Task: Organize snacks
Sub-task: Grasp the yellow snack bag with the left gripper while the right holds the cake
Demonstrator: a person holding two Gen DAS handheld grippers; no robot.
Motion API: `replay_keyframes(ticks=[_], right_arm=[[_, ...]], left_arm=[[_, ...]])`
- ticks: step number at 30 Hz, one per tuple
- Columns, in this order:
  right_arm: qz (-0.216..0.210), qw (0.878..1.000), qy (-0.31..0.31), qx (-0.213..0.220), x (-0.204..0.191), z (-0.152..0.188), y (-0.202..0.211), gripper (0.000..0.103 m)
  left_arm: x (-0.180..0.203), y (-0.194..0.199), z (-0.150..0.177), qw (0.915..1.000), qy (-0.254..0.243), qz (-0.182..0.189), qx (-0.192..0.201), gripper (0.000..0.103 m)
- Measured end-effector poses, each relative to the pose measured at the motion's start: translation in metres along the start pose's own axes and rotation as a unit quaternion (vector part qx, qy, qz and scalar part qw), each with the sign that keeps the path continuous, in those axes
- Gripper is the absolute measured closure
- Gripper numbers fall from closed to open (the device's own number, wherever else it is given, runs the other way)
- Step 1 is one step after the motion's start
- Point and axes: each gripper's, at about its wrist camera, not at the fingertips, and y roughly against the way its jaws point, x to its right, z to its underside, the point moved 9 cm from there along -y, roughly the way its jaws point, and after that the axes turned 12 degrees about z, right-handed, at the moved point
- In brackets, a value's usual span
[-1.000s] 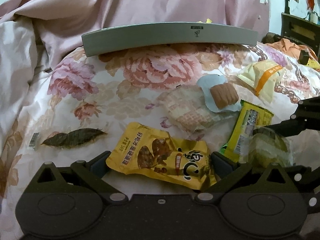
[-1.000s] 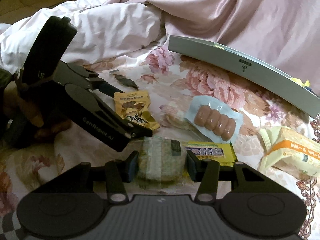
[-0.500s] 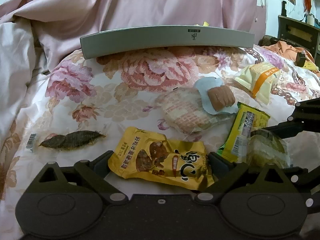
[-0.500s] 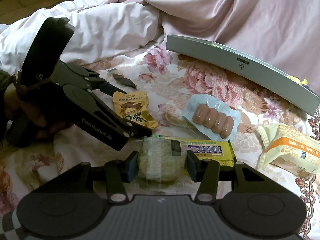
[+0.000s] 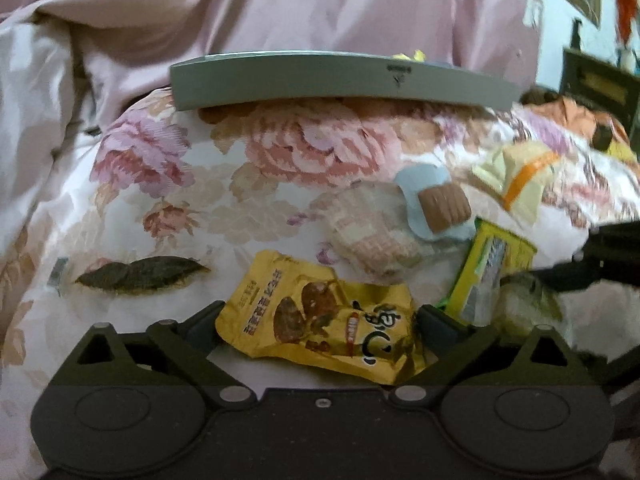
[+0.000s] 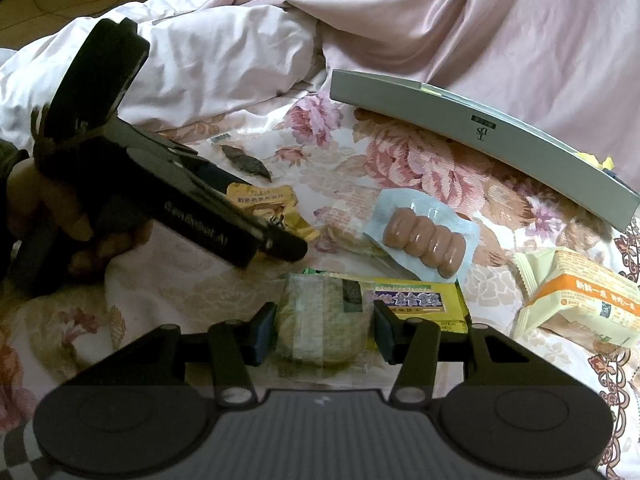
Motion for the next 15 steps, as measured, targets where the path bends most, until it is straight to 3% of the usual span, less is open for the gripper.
replay_keyframes(ticks=[7,15], right_arm=[[0.001,1.0,0.0,-0.001,0.0009,-0.0003,-0.0018,0.047],[0.005,1.0,0.003,-0.002,-0.0005,-0.0015,-0.0019,0.046]], left_arm=[[0.0007,-0.0056,0.0032,0.9998,-0.015,0.003,-0.015,0.001],[0.0012,-0.0025,-0.0016,0.9999,-0.009,0.008,0.005,0.014]])
